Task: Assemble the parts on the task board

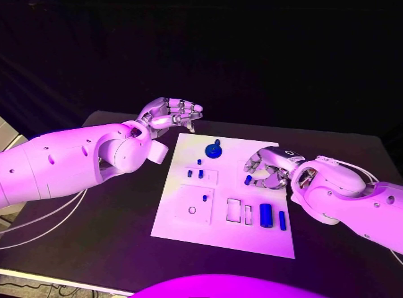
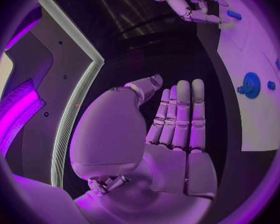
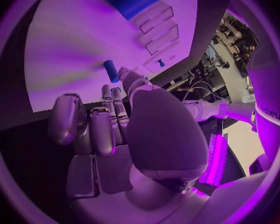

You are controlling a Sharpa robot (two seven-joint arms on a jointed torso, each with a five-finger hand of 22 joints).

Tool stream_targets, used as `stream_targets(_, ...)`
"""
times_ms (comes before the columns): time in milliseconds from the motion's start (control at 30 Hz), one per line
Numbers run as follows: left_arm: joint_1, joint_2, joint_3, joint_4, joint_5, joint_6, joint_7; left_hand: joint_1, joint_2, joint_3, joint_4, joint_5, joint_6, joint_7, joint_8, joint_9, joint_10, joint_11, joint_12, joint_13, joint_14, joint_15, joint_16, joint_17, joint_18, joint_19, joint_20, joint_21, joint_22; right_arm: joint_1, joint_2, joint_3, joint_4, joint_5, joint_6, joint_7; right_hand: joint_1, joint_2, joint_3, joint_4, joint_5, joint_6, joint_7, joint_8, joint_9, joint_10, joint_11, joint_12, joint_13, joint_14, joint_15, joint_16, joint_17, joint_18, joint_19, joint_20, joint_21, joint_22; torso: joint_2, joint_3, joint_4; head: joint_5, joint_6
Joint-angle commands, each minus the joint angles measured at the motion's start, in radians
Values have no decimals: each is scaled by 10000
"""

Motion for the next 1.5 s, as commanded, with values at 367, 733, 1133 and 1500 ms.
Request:
stream_targets(367,7,1,1,27,-1,192,47,-21,45,-53,27,12,-66,1,-45,-15,-71,7,-66,-14,-9,58,-46,-15,128,74,27,-59,-14,-116,342,-37,-337,-312,460,-101,15,-106,1985,208,-648,614,143,91,59,1034,-197,-134,-107,372,-231,174,308,-82,294,-163,623,1140,1,-11,-7,9,-42)
stream_targets(733,8,-11,1,25,-7,252,-18,-36,47,-65,45,7,-77,3,-51,-19,-86,11,-69,-21,-10,62,-48,-17,127,75,31,-71,-21,-186,562,-77,-595,-473,555,-160,-136,-238,2378,100,-688,708,166,142,123,1087,-180,-299,-106,367,-222,159,276,-96,305,-177,675,1185,-7,-10,-7,13,-94)
stream_targets(1133,8,-30,1,37,-9,257,-60,-54,49,-77,65,1,-97,6,-61,-25,-117,18,-79,-31,-18,69,-54,-21,126,72,37,-88,-31,-232,617,-94,-618,-699,414,-196,-179,-60,2923,-288,-1003,1042,96,367,308,1760,-334,-126,66,392,-348,195,358,-170,418,-266,1139,1406,-7,-3,-10,12,-115)
stream_targets(1500,8,-39,1,56,-7,235,-73,-55,65,-75,76,0,-100,5,-62,-27,-123,19,-79,-34,-20,71,-57,-22,126,72,39,-95,-35,-247,498,-93,-370,-466,-895,-148,-351,318,3317,-865,-1489,1599,-60,836,750,2743,-641,85,462,374,-603,114,245,-449,814,-485,2715,2035,-9,-1,-12,-10,-138)
